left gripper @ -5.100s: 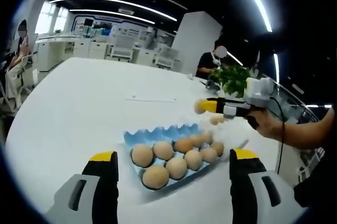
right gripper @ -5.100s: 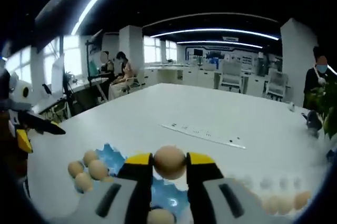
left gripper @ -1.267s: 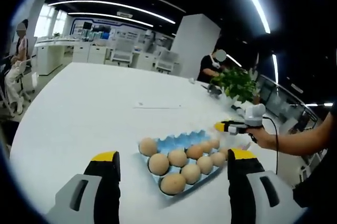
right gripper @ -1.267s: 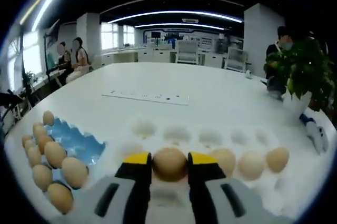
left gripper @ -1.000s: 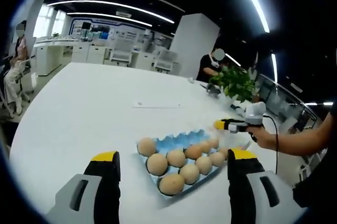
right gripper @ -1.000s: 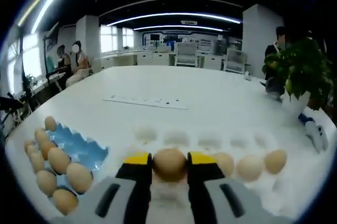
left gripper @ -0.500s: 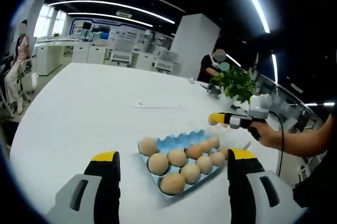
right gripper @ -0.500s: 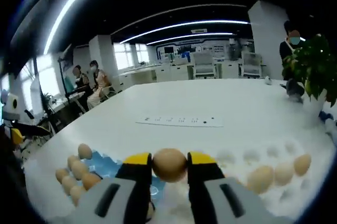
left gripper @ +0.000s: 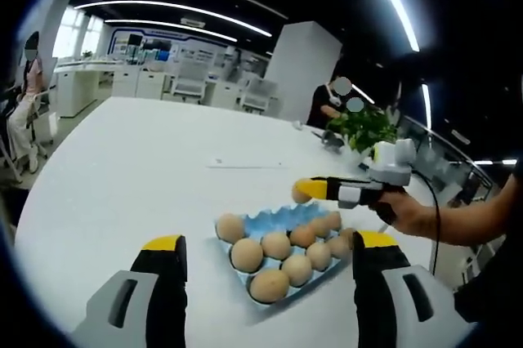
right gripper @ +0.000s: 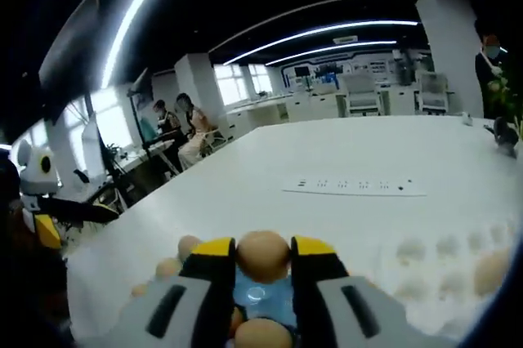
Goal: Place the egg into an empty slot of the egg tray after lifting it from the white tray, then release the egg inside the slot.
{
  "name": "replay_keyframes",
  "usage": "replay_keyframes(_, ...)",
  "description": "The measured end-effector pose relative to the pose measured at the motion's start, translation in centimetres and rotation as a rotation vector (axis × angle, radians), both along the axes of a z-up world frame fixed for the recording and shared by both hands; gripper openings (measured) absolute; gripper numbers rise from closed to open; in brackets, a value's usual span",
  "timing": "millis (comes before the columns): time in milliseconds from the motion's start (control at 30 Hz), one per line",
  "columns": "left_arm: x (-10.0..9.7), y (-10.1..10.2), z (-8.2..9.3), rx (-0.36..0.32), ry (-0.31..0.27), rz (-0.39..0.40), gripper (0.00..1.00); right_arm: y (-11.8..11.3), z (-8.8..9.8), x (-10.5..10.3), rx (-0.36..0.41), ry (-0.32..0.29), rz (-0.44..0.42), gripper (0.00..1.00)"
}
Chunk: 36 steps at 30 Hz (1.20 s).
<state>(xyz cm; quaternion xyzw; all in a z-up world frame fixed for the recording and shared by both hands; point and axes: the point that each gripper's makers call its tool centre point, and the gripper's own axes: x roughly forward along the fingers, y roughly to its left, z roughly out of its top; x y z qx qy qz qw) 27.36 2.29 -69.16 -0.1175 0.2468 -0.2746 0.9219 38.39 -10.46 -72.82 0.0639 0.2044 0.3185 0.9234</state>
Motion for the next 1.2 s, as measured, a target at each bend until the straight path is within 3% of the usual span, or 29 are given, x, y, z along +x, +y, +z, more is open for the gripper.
replay_keyframes(267, 0.1, 0.1, 0.2, 0.005, -0.005, -0.003, 0.83, 3.0, -0.1, -0.2, 0.003, 0.006, 0.068, 0.26)
replay_keyframes(467, 0.0, 0.0, 0.1, 0.005, -0.003, -0.008, 0.83, 5.4, -1.6, -0.8, -0.023, 0.036, 0.136, 0.26)
replay_keyframes(867, 0.1, 0.2, 0.0, 0.005, -0.001, -0.002, 0.83, 6.1, -3.9, -1.0, -0.044, 0.096, 0.154, 0.26)
replay_keyframes(1200, 0.1, 0.3, -0.2, 0.003, 0.003, 0.003, 0.83, 6.2, -4.8, -1.1, -0.075, 0.116, 0.154, 0.26)
